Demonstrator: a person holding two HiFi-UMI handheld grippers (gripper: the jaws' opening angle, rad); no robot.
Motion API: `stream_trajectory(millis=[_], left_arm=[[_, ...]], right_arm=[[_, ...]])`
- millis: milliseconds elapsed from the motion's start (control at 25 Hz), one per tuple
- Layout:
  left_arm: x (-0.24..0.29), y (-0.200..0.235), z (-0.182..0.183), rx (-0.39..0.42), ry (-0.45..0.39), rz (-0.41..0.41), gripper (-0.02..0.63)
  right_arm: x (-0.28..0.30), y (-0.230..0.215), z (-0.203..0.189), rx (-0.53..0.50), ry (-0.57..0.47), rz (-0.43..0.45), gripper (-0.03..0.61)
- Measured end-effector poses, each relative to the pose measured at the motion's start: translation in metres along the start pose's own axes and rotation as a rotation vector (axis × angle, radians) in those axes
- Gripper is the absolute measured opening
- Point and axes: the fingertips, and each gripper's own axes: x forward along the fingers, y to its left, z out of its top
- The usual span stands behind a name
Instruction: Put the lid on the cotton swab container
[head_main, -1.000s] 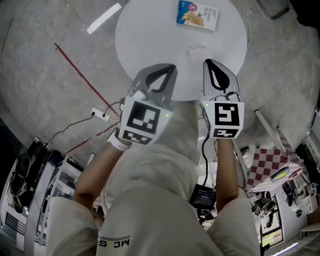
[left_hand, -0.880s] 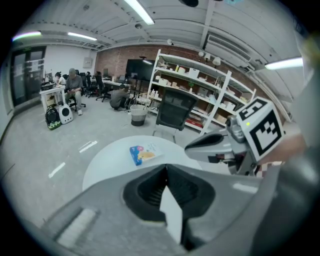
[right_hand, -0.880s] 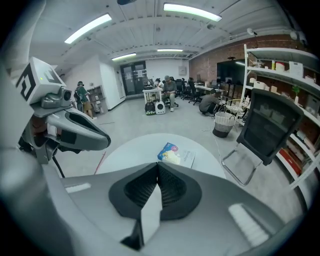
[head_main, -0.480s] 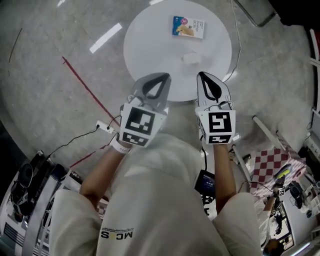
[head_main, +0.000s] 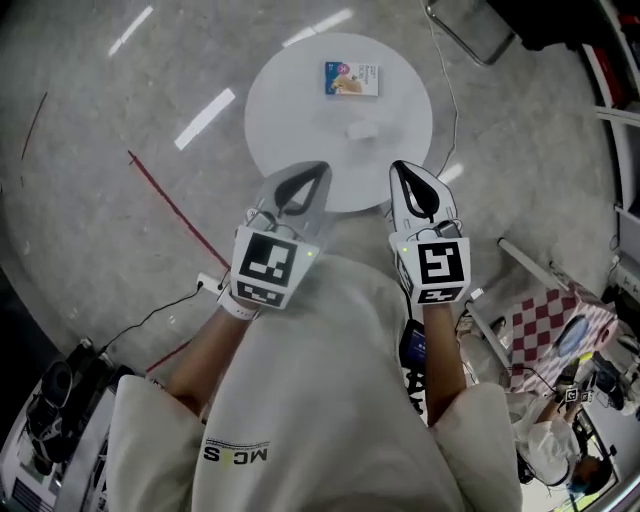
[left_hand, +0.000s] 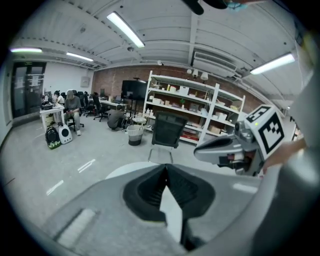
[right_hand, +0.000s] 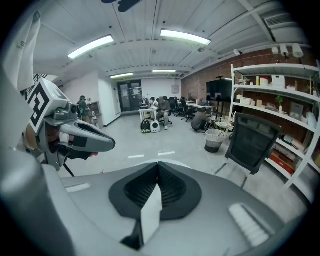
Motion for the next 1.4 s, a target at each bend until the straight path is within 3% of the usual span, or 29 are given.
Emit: stream_trajectory(millis=[360, 640, 1400], left_arm=[[-0.040, -0.011, 0.033, 0.041, -0.079, -0.020, 0.000], [-0.068, -0.017, 0.043, 0.061, -0.124, -0.014, 0.000], [-0.098, -0.029, 0.059, 0.094, -0.186, -0.055, 0.000]], right_arm=[[-0.056, 0.003, 0.042, 0.036, -0.108, -0.084, 0.000], [-0.091, 0.020, 0.062, 0.032, -0.197, -0.095, 0.000], [-0.124, 0.039, 0.075, 0.013, -0.258, -0.154, 0.000]])
